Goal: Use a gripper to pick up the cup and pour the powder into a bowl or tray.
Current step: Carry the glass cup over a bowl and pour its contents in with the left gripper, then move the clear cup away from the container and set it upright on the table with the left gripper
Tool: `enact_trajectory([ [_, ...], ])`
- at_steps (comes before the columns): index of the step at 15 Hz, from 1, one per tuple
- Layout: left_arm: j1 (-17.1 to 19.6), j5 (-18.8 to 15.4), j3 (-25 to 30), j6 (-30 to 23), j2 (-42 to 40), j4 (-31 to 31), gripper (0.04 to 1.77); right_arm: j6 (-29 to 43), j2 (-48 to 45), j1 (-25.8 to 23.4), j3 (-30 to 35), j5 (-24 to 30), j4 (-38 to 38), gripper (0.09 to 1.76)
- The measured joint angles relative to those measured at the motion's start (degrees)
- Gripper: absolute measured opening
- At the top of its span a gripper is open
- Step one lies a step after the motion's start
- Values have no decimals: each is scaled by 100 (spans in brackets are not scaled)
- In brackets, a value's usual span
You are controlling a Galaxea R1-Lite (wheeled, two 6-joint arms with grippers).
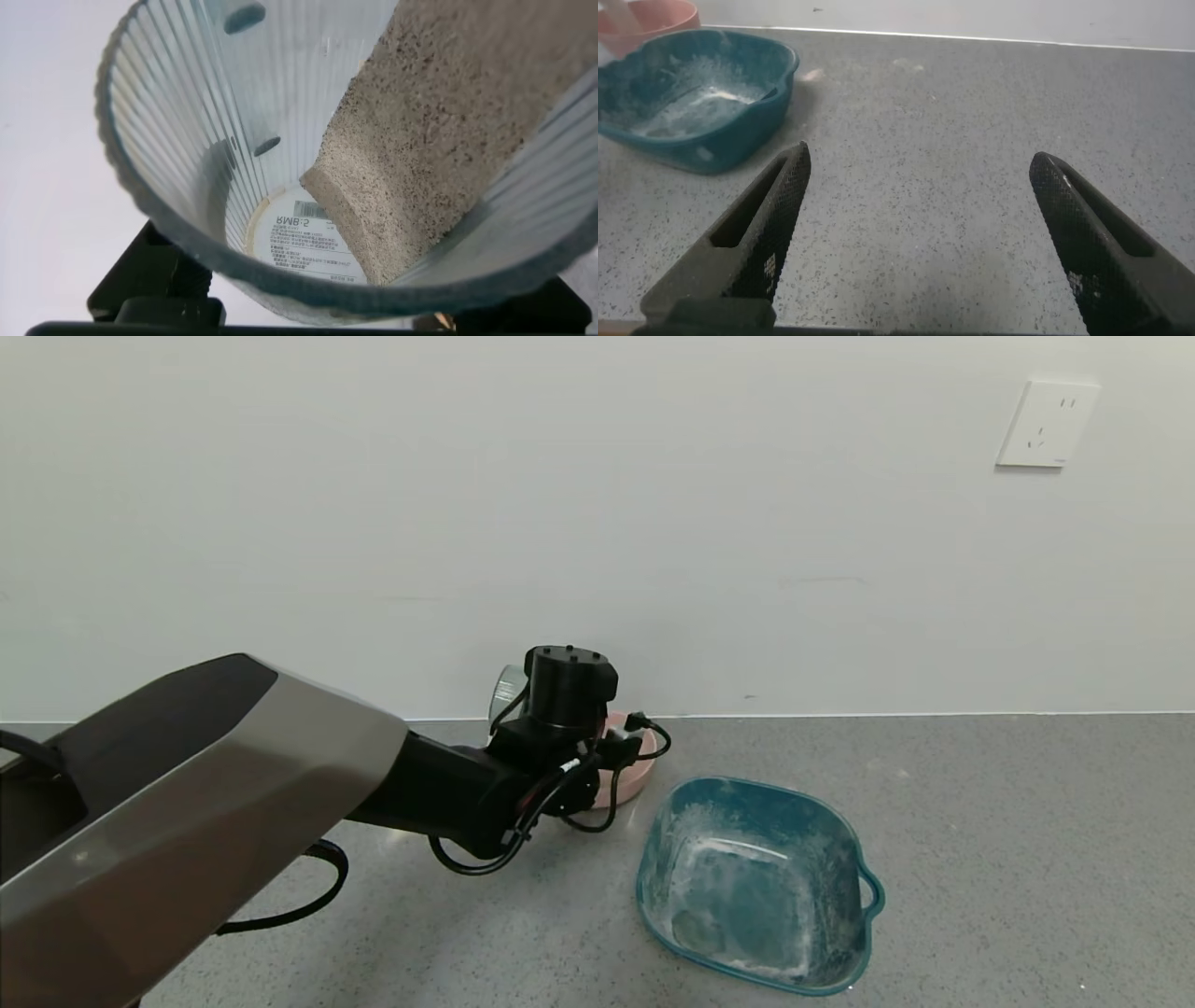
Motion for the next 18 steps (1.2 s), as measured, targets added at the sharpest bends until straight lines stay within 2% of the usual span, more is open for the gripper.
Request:
enact_trajectory([
  [4, 22, -61, 402, -171, -83, -430, 132, 0, 0, 0, 0, 0, 0, 171],
  [10, 38, -85, 874, -1240, -254, -1117, 132, 2, 0, 0, 0, 0, 2, 171],
  [13, 38, -113, 1200, -1832, -516, -1078, 132, 0, 0, 0, 0, 0, 0, 171],
  [14, 41, -177, 1370, -2186, -651, -1064, 132, 0, 0, 0, 0, 0, 0, 171],
  [17, 121, -578, 1783, -3349, -1034, -1069, 132, 0, 0, 0, 0, 0, -2, 171],
  [18, 179, -678, 1918, -3554, -1167, -1085, 132, 0, 0, 0, 0, 0, 0, 171],
])
